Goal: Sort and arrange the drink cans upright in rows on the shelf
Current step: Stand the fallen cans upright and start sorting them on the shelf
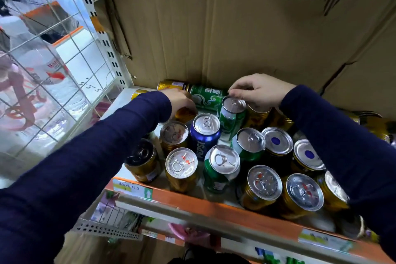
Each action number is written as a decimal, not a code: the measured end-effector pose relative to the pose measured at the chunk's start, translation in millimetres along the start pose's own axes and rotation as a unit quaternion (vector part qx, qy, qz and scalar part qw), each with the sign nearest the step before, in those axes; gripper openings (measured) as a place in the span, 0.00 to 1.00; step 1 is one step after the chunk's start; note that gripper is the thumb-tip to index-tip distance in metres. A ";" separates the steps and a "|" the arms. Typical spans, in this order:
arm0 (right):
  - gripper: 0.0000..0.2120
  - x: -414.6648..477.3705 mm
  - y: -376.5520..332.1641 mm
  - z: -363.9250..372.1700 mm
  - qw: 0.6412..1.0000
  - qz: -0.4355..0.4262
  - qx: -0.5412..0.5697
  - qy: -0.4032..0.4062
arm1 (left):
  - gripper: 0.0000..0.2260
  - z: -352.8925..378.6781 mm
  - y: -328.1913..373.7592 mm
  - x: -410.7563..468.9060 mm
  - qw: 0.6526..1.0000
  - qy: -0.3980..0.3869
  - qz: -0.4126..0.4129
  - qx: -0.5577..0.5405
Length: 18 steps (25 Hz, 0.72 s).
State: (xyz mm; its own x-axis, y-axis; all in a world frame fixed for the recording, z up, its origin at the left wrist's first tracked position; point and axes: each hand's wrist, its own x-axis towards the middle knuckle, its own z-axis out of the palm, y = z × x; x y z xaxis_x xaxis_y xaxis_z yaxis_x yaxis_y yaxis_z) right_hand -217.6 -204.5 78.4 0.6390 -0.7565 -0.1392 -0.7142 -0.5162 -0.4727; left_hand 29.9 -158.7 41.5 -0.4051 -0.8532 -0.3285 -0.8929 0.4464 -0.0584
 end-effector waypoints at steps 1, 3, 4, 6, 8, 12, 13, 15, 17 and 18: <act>0.15 0.6 -0.2 -1.5 1.000 -0.002 0.016 0.018 | 0.30 0.0 -2.1 1.4 1.000 0.006 -0.001 0.012; 0.14 3.7 -2.8 -4.1 0.999 -0.008 0.024 0.033 | 0.29 -0.5 -5.7 4.3 0.999 0.004 0.001 0.044; 0.14 5.3 -4.4 -4.4 0.999 -0.010 0.021 0.035 | 0.28 0.9 -6.4 5.7 0.998 0.002 -0.007 0.055; 0.15 9.2 -6.6 -3.4 0.999 -0.008 0.015 0.035 | 0.23 3.8 -11.0 9.1 0.998 -0.007 -0.028 0.052; 0.16 13.1 -10.5 -1.7 0.999 0.005 0.015 0.042 | 0.19 3.8 -19.6 10.5 0.998 0.029 -0.033 0.051; 0.14 26.5 -24.9 3.1 0.998 0.039 -0.007 0.057 | 0.32 6.5 -52.5 2.4 0.983 0.059 0.026 -0.173; 0.15 31.1 -29.1 4.7 0.997 0.050 -0.021 0.049 | 0.32 2.7 -59.9 -1.2 0.970 0.056 0.043 -0.233; 0.16 39.2 -37.4 9.7 0.996 0.067 -0.055 0.025 | 0.30 1.5 -68.1 -3.4 0.937 0.061 0.083 -0.333; 0.16 44.2 -43.9 13.7 0.994 0.075 -0.076 0.010 | 0.29 6.1 -65.5 -6.1 0.916 0.049 0.079 -0.390; 0.16 45.3 -45.9 15.4 0.993 0.083 -0.079 0.009 | 0.29 10.9 -63.5 -5.8 0.919 0.027 0.071 -0.387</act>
State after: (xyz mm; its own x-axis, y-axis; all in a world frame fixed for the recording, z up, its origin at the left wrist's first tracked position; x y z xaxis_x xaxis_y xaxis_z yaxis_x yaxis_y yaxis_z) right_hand -151.5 -209.0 80.4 0.5047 -0.8425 -0.1883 -0.8459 -0.4391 -0.3027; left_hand 91.1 -179.2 36.8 -0.5186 -0.8229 -0.2320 -0.6944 0.2471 0.6758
